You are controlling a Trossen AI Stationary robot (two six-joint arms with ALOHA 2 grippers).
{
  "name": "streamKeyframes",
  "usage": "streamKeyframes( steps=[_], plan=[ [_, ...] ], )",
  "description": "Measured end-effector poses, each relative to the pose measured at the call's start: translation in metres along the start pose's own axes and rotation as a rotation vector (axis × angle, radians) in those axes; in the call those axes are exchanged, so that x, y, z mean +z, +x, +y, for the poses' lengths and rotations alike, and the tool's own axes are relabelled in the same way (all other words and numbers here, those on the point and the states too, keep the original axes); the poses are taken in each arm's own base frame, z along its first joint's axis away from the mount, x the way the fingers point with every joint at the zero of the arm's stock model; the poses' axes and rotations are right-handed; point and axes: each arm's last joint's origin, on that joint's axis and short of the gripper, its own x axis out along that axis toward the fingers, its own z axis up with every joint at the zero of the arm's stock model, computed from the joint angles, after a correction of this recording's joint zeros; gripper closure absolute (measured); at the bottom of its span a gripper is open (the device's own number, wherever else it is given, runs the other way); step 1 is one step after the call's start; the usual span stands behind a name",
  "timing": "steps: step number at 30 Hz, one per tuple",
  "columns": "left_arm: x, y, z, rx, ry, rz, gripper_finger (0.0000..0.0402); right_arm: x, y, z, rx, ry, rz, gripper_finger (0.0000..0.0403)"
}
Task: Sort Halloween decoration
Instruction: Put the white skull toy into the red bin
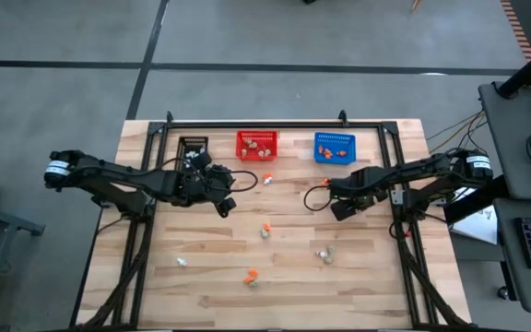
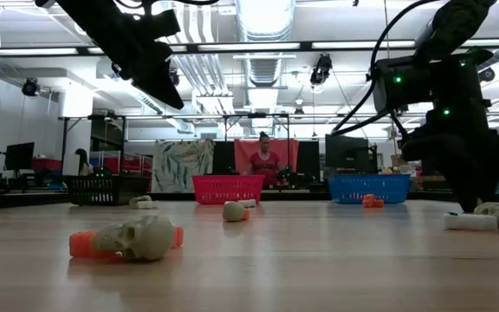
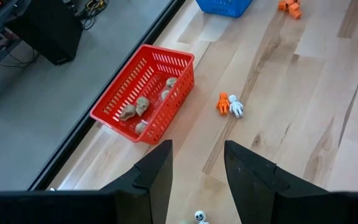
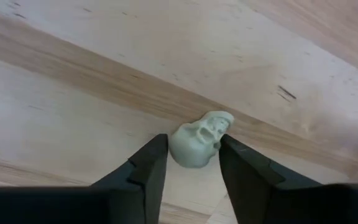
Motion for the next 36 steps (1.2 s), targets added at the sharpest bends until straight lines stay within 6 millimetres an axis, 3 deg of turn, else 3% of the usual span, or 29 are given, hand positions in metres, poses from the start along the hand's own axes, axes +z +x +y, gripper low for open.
streamKeyframes(
  steps=[9,28,36],
  plan=[
    [0.0,0.0,0.0,-0.001,-0.002,-0.002,0.0274,0.001,0.0,0.001,0.007,-0.012,-0.009,0.0309],
    [0.001,0.0,0.0,-0.003,-0.011,-0.013,0.0274,0.0,-0.008,-0.002,0.036,-0.06,-0.065,0.0326],
    [0.004,0.0,-0.001,-0.009,-0.03,-0.035,0.0274,0.003,-0.024,0.006,0.208,-0.256,-0.189,0.033]
  ],
)
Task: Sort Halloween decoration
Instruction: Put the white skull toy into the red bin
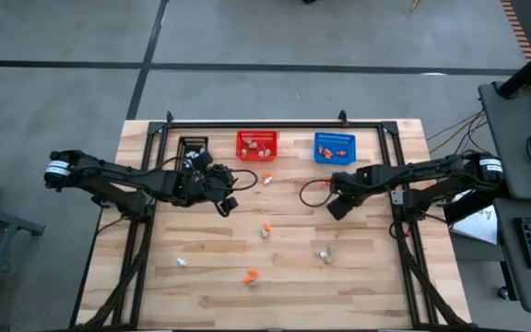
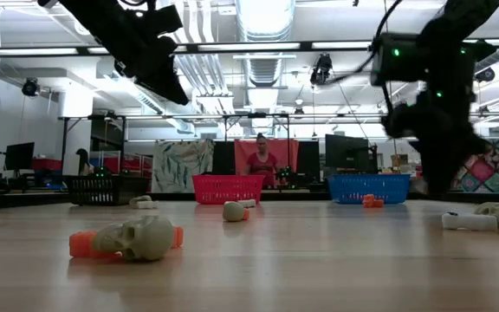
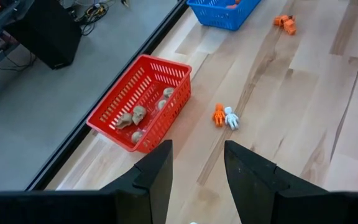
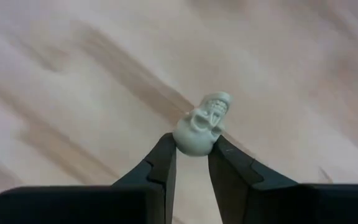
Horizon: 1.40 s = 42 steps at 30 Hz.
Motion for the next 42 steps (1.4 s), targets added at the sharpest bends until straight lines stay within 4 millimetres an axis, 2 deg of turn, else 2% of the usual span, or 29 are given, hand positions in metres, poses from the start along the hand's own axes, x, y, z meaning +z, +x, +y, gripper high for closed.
streamKeyframes(
  steps=[7,12,15,26,35,42],
  plan=[
    [0.001,0.0,0.0,-0.001,-0.01,-0.012,0.0274,0.027,-0.009,0.029,0.264,-0.287,-0.333,0.033],
    [0.002,0.0,0.001,0.052,-0.014,-0.029,0.0274,0.047,-0.018,0.044,0.384,-0.4,-0.581,0.0331],
    [0.002,-0.003,0.002,0.062,-0.023,-0.031,0.0274,0.059,-0.022,0.047,0.398,-0.43,-0.668,0.0331],
    [0.0,-0.016,0.001,-0.015,-0.054,-0.029,0.0274,0.125,-0.031,0.061,0.283,-0.525,-0.752,0.0331],
    [-0.022,-0.024,-0.006,-0.073,0.062,0.104,0.0274,0.195,-0.033,0.067,0.144,-0.541,-0.632,0.0331],
    [-0.047,-0.021,-0.015,-0.146,0.136,0.135,0.0274,0.246,-0.024,0.058,0.091,-0.463,-0.571,0.0331]
  ],
)
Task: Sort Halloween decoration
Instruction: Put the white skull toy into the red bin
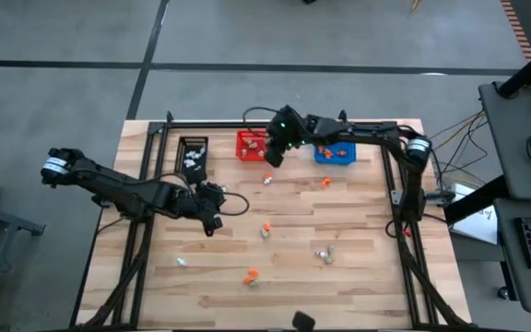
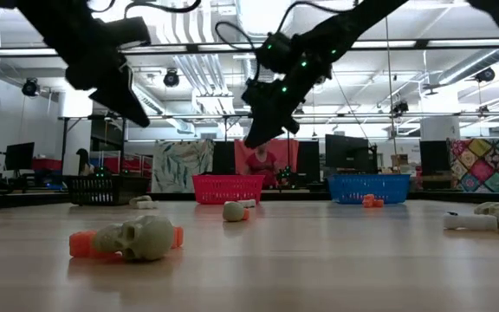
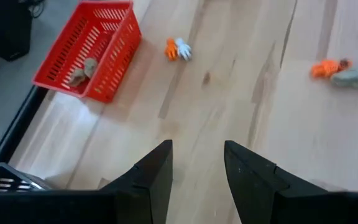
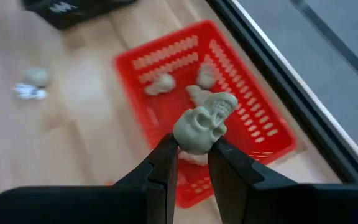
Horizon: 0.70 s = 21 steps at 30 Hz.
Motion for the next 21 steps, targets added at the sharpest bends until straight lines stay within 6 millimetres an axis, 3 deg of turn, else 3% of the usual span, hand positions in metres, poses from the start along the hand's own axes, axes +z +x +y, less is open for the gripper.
streamKeyframes(
  steps=[10,21],
  plan=[
    [-0.013,0.002,0.002,-0.028,-0.054,-0.06,0.0296,0.003,0.028,-0.029,0.006,0.054,0.081,0.0331],
    [-0.008,-0.005,0.008,0.016,-0.132,-0.144,0.0315,0.0,0.033,-0.032,0.003,0.056,0.093,0.0329]
  ],
)
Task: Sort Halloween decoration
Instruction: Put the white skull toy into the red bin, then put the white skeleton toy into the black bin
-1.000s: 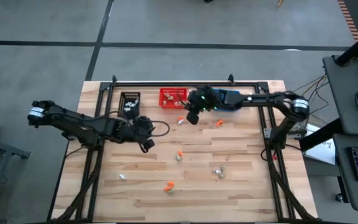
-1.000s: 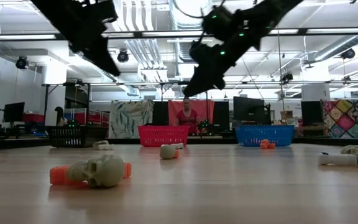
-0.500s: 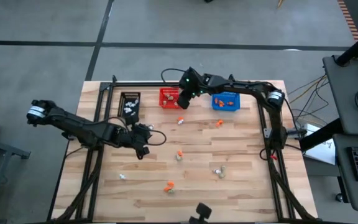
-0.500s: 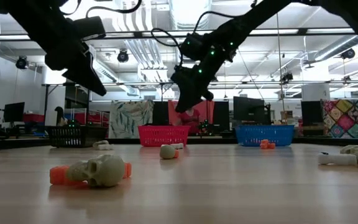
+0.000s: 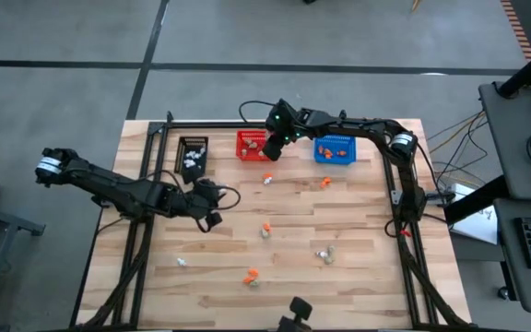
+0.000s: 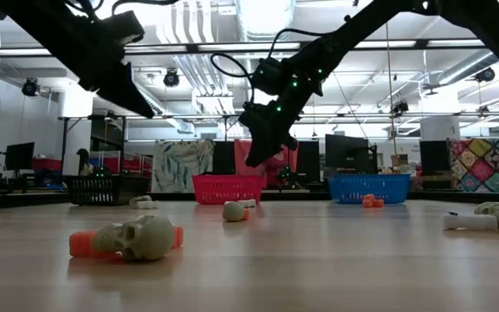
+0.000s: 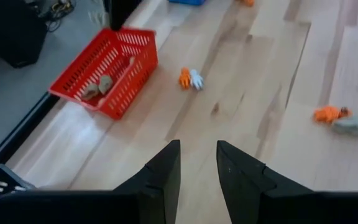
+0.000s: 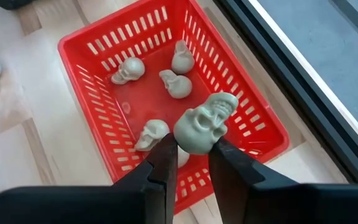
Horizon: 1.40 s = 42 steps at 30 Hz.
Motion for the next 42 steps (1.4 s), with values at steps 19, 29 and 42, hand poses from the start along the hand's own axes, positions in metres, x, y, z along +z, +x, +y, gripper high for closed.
streamKeyframes(
  steps=[19,29,42],
  plan=[
    [0.004,-0.001,-0.001,-0.012,-0.028,-0.006,0.0315,0.001,-0.006,0.003,0.003,-0.001,0.006,0.0238],
    [0.017,-0.008,-0.003,-0.114,-0.065,0.021,0.0316,-0.002,-0.04,0.037,0.045,-0.054,0.088,0.0265],
    [0.021,-0.03,-0.007,-0.42,-0.104,0.341,0.0316,-0.031,-0.07,0.111,0.143,-0.224,0.241,0.0287]
  ],
)
